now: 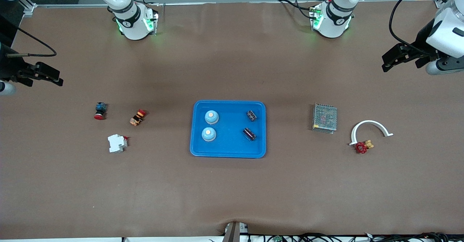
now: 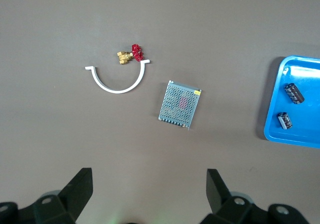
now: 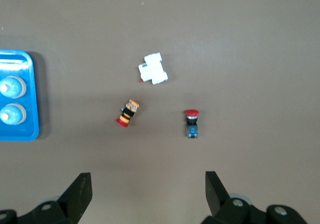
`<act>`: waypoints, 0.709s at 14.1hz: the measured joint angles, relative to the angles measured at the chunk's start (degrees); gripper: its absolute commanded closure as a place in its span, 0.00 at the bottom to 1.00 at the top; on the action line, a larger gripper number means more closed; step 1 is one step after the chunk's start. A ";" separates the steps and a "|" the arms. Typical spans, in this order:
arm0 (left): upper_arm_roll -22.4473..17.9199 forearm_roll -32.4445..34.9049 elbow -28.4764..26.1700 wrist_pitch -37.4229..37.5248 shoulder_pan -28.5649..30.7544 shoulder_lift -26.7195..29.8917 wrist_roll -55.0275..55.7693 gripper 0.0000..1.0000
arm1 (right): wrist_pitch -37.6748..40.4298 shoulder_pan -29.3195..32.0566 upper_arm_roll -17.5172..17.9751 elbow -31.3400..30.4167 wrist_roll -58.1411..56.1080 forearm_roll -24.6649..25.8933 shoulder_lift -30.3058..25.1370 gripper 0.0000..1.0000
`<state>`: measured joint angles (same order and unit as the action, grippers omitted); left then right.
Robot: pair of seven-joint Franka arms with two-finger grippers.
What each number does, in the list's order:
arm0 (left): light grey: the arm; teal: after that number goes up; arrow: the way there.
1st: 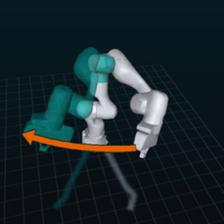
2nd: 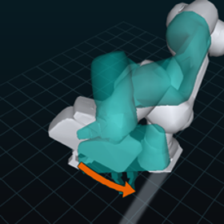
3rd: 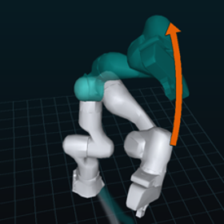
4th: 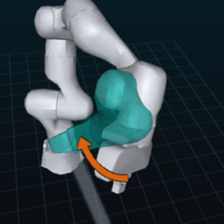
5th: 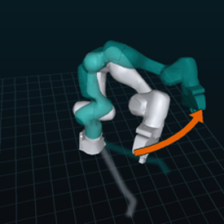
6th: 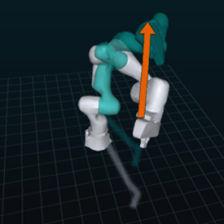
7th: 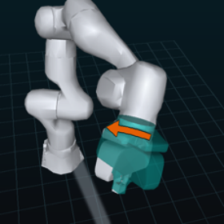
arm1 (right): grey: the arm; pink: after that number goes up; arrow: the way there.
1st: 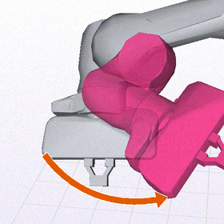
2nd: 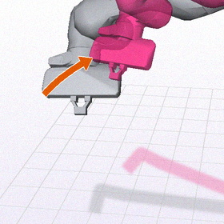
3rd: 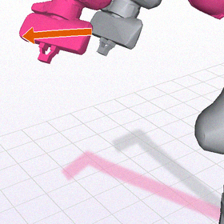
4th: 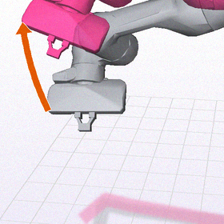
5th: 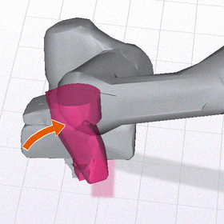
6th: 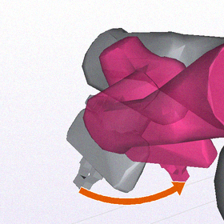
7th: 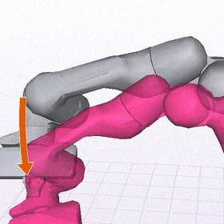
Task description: Place electrolytic capacitor and blue bell in tray
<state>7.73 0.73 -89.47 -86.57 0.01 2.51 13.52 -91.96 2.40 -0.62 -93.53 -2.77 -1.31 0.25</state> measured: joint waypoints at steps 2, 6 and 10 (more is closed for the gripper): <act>-0.05 0.00 0.07 0.41 0.03 0.05 -0.01 0.00 | -0.84 0.00 0.04 0.00 0.00 0.02 0.22 0.00; -0.13 0.00 0.11 0.56 0.07 0.07 -0.01 0.00 | -2.88 0.03 0.03 -2.37 0.00 0.04 -0.27 0.00; -0.28 0.00 0.18 0.57 0.08 0.07 -0.02 0.00 | -3.06 0.09 0.03 -2.36 0.00 0.04 -1.20 0.00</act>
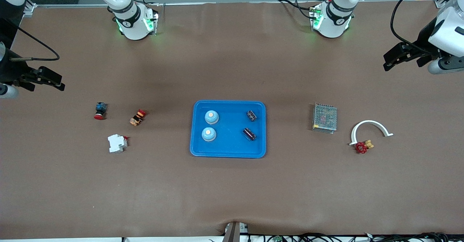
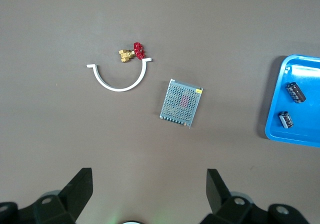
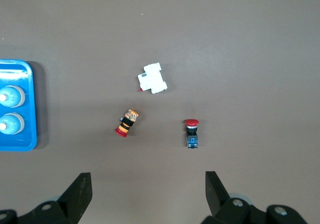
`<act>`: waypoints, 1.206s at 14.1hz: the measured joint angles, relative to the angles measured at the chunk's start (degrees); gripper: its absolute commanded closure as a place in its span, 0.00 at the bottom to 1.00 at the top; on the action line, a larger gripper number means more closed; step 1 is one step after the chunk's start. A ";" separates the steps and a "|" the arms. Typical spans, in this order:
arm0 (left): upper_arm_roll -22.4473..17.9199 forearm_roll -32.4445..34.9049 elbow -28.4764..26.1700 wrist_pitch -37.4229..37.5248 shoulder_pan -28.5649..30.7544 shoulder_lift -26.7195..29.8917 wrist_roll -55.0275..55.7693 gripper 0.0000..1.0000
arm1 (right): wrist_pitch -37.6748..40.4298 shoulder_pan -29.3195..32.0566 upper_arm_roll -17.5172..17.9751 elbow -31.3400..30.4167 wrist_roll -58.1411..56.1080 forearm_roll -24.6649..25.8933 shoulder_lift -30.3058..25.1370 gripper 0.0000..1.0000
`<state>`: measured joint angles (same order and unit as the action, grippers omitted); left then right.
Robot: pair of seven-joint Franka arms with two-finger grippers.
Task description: Place electrolytic capacitor and blue bell in tray
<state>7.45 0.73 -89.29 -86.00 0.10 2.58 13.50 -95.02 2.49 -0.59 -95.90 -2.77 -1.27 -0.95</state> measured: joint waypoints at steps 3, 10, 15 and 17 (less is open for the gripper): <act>-0.09 0.00 0.01 0.00 0.01 0.00 0.00 0.00 | 1.54 0.00 0.20 0.73 0.00 0.18 -0.05 0.00; -0.13 0.00 0.05 0.00 0.03 0.00 0.00 0.00 | 1.81 0.00 0.38 0.75 0.00 0.61 -0.05 0.00; -0.28 0.00 0.53 0.00 0.17 0.01 -0.03 0.00 | 1.78 0.00 0.38 0.78 0.04 0.61 -0.05 0.00; -0.29 0.00 0.89 0.00 0.20 0.04 -0.04 0.00 | 1.78 0.00 0.38 0.79 0.04 0.61 -0.05 0.00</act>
